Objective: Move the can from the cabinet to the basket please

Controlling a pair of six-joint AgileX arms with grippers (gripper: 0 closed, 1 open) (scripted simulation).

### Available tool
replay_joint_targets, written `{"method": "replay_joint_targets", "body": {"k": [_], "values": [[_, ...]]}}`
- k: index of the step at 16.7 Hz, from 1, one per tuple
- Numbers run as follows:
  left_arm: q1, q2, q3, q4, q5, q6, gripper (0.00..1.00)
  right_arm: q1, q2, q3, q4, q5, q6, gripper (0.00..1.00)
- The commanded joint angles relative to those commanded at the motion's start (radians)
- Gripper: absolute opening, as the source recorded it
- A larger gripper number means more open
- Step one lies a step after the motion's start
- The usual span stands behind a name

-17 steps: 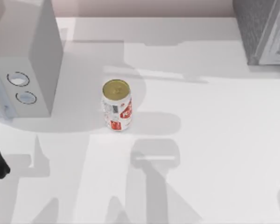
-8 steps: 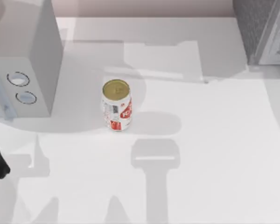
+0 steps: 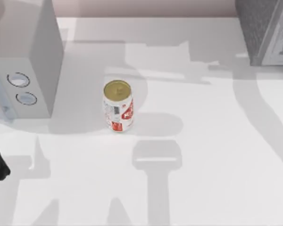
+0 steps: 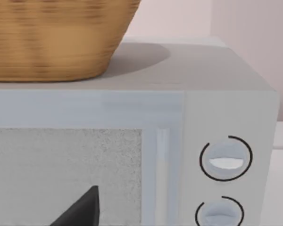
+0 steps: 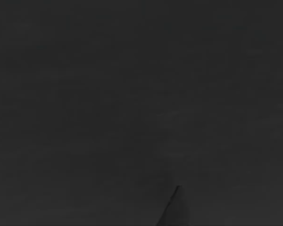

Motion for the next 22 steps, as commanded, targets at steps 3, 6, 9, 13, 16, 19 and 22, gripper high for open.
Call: {"method": "replay_joint_targets", "body": {"k": [3,6,9,13,16,19,22], "values": [[0.000,0.000,0.000,0.000,0.000,0.000,1.00,0.000,0.000,0.000,0.000,0.000,0.000,1.00],[0.000,0.000,0.000,0.000,0.000,0.000,1.00,-0.034,-0.005,0.025,0.001,0.002,-0.011,1.00],[0.000,0.000,0.000,0.000,0.000,0.000,1.00,-0.070,0.070,0.069,0.019,-0.026,-0.010,1.00],[0.000,0.000,0.000,0.000,0.000,0.000,1.00,-0.106,0.128,0.115,0.039,-0.064,-0.010,1.00],[0.000,0.000,0.000,0.000,0.000,0.000,1.00,-0.099,0.108,0.109,0.038,-0.060,-0.011,1.00],[0.000,0.000,0.000,0.000,0.000,0.000,1.00,-0.111,0.061,0.055,0.047,-0.074,-0.013,1.00],[0.000,0.000,0.000,0.000,0.000,0.000,1.00,-0.138,-0.048,-0.087,0.076,-0.108,-0.014,1.00]]}}
